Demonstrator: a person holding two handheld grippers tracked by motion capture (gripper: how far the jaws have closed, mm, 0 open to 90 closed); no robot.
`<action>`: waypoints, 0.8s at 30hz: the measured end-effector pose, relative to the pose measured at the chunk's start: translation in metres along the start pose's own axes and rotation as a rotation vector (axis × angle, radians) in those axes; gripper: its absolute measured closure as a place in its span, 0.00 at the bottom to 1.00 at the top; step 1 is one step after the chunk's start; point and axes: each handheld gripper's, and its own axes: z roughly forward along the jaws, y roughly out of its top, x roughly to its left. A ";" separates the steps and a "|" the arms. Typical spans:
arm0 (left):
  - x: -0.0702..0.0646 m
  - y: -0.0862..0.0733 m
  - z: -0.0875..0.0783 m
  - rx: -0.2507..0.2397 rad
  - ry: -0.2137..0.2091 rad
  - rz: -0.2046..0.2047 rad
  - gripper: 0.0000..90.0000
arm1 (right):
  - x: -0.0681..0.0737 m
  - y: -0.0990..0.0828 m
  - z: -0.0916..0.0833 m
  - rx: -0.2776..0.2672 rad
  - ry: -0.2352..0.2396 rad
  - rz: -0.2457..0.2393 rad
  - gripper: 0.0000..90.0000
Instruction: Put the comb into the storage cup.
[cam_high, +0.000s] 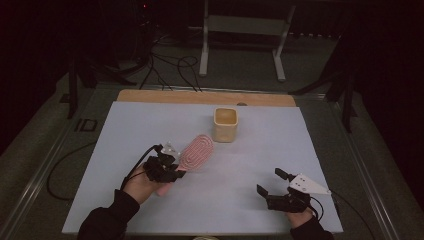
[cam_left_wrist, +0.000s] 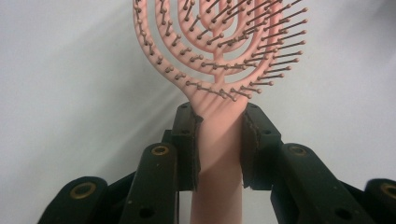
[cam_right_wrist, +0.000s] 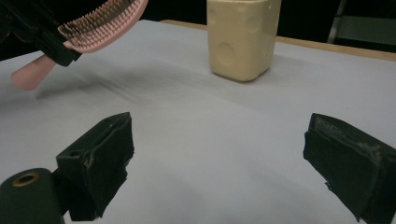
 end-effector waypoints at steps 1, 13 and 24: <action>0.000 0.000 0.000 -0.007 -0.003 0.001 0.80 | 0.000 0.000 0.000 -0.004 0.000 0.000 0.09; -0.006 0.005 0.002 -0.127 -0.016 0.031 0.80 | 0.000 0.000 0.000 -0.003 -0.002 0.000 0.09; -0.008 -0.001 0.002 -0.236 -0.023 0.036 0.79 | 0.000 0.000 0.001 0.001 -0.004 0.004 0.09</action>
